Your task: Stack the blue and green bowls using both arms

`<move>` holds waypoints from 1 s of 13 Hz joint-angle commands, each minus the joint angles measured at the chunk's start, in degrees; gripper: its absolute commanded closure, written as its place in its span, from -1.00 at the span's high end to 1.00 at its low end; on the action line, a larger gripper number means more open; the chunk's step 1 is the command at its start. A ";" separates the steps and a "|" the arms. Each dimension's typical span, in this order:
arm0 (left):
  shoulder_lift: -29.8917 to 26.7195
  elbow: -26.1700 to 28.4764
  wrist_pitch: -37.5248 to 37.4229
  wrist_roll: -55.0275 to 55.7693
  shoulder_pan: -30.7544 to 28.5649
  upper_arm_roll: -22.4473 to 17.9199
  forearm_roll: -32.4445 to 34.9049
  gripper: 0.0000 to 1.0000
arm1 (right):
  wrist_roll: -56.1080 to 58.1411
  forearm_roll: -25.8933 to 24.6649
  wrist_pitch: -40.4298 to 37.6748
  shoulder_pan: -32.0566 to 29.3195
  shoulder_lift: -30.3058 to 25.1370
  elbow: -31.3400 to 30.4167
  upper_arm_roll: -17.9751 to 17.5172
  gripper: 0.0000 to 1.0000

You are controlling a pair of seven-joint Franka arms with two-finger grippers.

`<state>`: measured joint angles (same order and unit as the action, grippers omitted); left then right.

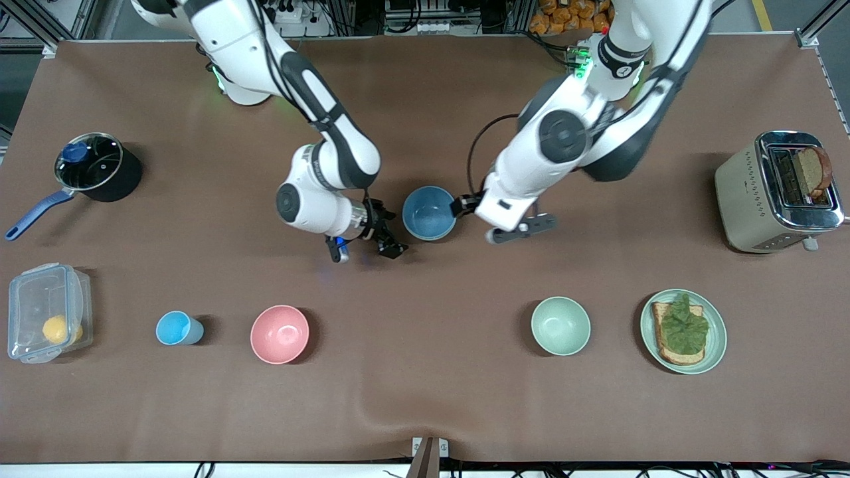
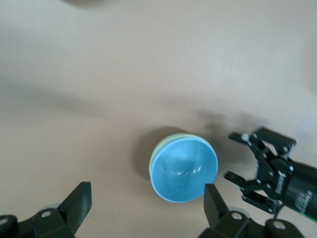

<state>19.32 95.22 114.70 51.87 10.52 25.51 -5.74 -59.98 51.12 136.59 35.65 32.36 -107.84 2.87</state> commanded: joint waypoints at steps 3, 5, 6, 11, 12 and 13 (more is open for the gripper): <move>-3.66 -7.15 -8.69 -0.54 -8.48 -0.02 1.34 1.00 | 1.44 -13.56 -20.28 -0.94 -8.97 -1.06 10.90 1.00; -7.00 -7.24 -10.36 -2.46 -13.22 0.16 3.97 1.00 | 3.54 -17.45 -24.69 -1.02 -11.52 -0.97 14.16 1.00; -8.41 -7.24 -11.94 -5.87 -15.07 0.16 4.07 1.00 | 5.12 -17.90 -26.97 -1.02 -12.75 -0.97 16.35 1.00; -11.41 -7.33 -18.54 -20.30 -22.02 0.16 3.98 1.00 | 8.91 -22.81 -36.81 -0.94 -15.22 5.34 23.92 1.00; -11.67 -7.33 -19.50 -22.67 -23.69 0.24 3.89 1.00 | 9.26 -23.43 -39.27 -0.94 -15.22 7.18 25.32 1.00; -11.68 -7.33 -20.30 -25.22 -24.83 0.59 3.89 1.00 | 9.79 -23.53 -41.04 -0.94 -15.57 8.60 26.47 1.00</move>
<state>9.07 87.11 96.18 30.65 -11.92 25.17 -2.83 -50.89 29.46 99.05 34.42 17.54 -102.08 27.47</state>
